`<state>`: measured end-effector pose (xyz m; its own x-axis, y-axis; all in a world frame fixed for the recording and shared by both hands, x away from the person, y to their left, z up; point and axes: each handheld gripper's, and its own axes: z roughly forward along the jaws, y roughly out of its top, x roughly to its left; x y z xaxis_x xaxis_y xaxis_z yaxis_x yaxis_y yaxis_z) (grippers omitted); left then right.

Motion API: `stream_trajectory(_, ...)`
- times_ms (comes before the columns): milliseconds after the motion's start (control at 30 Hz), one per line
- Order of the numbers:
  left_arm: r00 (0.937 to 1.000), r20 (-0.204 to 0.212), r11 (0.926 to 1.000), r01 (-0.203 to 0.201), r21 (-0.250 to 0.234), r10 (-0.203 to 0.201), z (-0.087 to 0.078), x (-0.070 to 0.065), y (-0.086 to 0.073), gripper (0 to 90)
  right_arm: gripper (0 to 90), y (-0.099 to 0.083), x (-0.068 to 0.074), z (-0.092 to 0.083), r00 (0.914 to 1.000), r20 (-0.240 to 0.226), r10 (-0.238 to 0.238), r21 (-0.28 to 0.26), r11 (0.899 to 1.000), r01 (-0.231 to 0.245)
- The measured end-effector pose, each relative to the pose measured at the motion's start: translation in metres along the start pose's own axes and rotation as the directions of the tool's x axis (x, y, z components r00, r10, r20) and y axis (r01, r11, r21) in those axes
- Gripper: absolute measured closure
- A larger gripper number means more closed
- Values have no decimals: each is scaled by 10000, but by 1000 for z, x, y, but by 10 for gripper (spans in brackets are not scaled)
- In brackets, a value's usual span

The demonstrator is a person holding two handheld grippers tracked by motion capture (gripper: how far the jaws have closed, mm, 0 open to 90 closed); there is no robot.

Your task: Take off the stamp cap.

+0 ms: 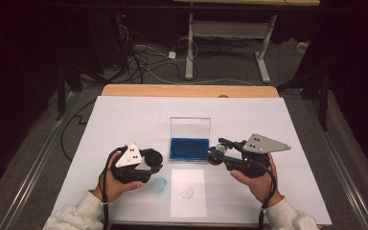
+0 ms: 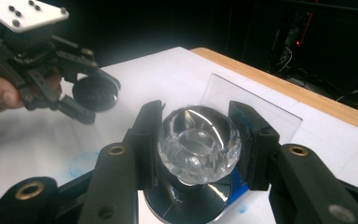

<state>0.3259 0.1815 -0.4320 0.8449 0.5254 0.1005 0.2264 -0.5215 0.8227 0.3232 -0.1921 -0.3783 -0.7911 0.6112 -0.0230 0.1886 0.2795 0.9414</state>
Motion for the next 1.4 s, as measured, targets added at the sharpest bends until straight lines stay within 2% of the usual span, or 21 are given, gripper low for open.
stream_trajectory(100, 9997, -174, 9999, -167, 13, 167, -6, -1, -2, 369, 570, -2, -3, -4, 9999, 158, -28, 99, 9999, 26)
stream_trajectory(367, 9991, -413, 10000, -79, -56, 77, -22, -3, -17, 369, 570, -6, -9, -12, 9987, 506, -100, 456, 9989, 77)
stream_trajectory(633, 9984, -553, 9999, 97, -33, -99, -33, -4, -31, 369, 570, -8, -14, -12, 9983, 574, -54, 594, 9982, 20)
stream_trajectory(700, 9983, -579, 10000, 44, 68, -40, -36, -4, -34, 369, 570, -8, -15, -11, 9980, 627, -102, 626, 9980, 62)
stream_trajectory(800, 9975, -686, 9999, 142, 53, -138, -38, -6, -39, 369, 570, -8, -16, -11, 9981, 612, -100, 685, 9976, 58)
stream_trajectory(1033, 9965, -575, 9981, 590, -197, -600, -36, -6, -43, 369, 570, -7, -16, -10, 9967, 800, -162, 690, 9976, 106)
stream_trajectory(1133, 9967, -510, 9978, 621, -227, -632, -33, -6, -43, 369, 570, -7, -16, -9, 9967, 782, -229, 760, 9970, 169)
stream_trajectory(1200, 9977, -481, 9987, 482, -142, -488, -33, -5, -43, 369, 570, -8, -16, -8, 9957, 890, -272, 737, 9971, 207)
stream_trajectory(1400, 9978, -364, 9984, 557, -132, -562, -30, -5, -43, 369, 570, -11, -17, -5, 9958, 880, -254, 791, 9967, 185)
